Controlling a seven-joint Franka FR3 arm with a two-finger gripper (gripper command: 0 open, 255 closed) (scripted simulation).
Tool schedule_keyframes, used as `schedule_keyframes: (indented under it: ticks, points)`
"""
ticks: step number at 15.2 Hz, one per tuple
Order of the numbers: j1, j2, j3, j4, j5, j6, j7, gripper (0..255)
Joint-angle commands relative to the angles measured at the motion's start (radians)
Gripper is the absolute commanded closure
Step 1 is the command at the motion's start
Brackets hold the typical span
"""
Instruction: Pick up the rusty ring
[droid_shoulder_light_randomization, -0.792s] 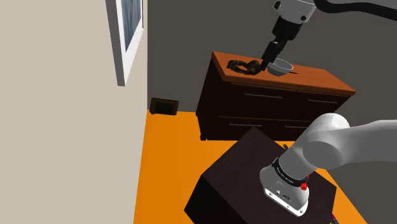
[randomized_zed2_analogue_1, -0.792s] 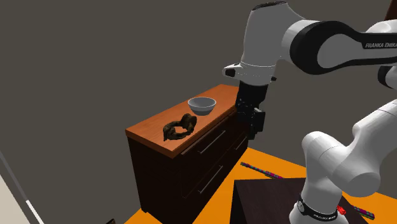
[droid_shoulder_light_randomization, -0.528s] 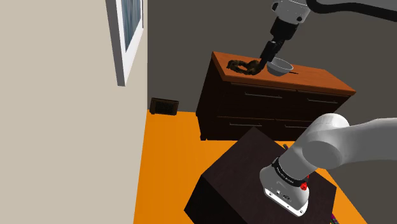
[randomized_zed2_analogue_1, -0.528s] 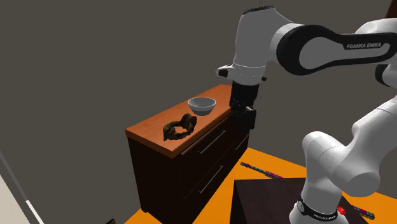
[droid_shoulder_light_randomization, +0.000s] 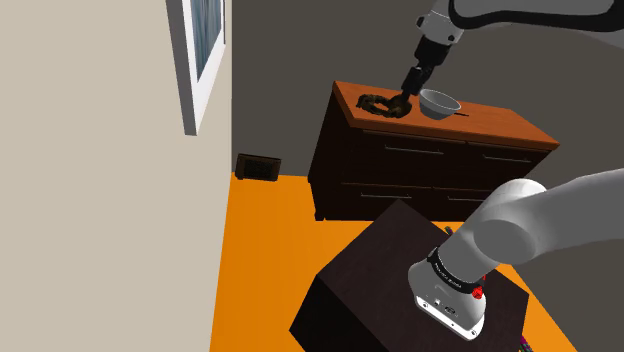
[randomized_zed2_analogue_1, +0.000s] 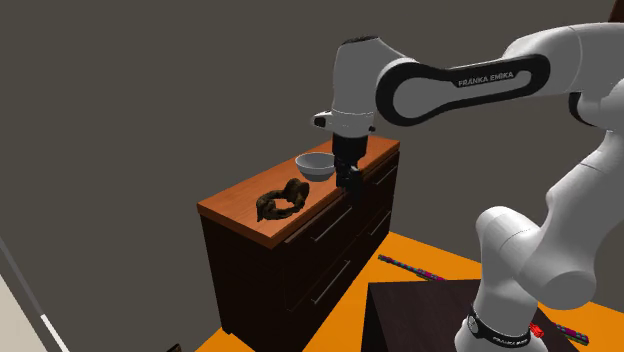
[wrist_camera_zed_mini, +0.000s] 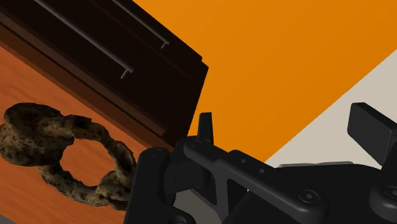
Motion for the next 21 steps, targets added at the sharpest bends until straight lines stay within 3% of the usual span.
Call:
schedule_keyframes:
  ticks: [1,10,16,21]
  points:
    - [-0.005,0.063,-0.041,0.036,-0.004,0.031,-0.043,0]
    - [-0.017,0.373,-0.206,0.228,0.060,0.147,-0.246,0]
    - [-0.049,0.618,-0.285,0.415,0.184,0.176,-0.406,0]
    - [-0.123,0.840,-0.305,0.618,0.311,0.155,-0.531,0]
